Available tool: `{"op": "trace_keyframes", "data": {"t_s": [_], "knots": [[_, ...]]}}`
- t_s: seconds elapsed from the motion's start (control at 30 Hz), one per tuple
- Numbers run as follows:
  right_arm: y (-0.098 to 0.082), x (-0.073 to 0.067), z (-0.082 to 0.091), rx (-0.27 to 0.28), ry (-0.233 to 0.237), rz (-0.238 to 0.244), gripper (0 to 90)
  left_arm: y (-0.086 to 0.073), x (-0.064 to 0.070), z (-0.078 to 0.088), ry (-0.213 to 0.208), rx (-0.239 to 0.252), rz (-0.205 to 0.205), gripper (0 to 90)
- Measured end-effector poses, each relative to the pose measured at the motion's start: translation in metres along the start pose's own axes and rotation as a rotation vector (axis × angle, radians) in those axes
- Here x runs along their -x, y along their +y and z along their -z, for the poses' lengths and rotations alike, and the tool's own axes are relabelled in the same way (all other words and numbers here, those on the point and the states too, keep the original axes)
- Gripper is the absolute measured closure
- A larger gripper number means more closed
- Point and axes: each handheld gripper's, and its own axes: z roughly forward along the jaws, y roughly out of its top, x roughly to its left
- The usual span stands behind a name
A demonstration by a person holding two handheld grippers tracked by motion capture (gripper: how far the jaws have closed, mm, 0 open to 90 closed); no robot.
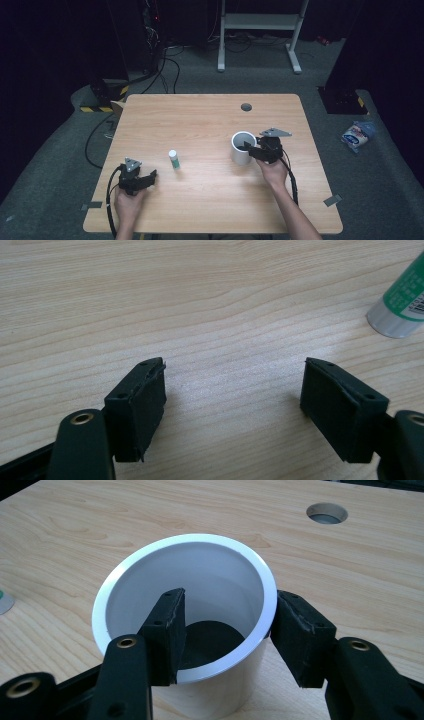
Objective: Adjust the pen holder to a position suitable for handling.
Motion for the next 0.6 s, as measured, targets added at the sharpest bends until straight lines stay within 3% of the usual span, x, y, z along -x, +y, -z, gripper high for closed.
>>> {"op": "trace_keyframes", "data": {"t_s": [0.6], "knots": [[-0.010,-0.020,0.006,0.007,0.046,0.036,47.6,0.000,0.000,0.000,0.000,0.000,0.000,26.2]]}}
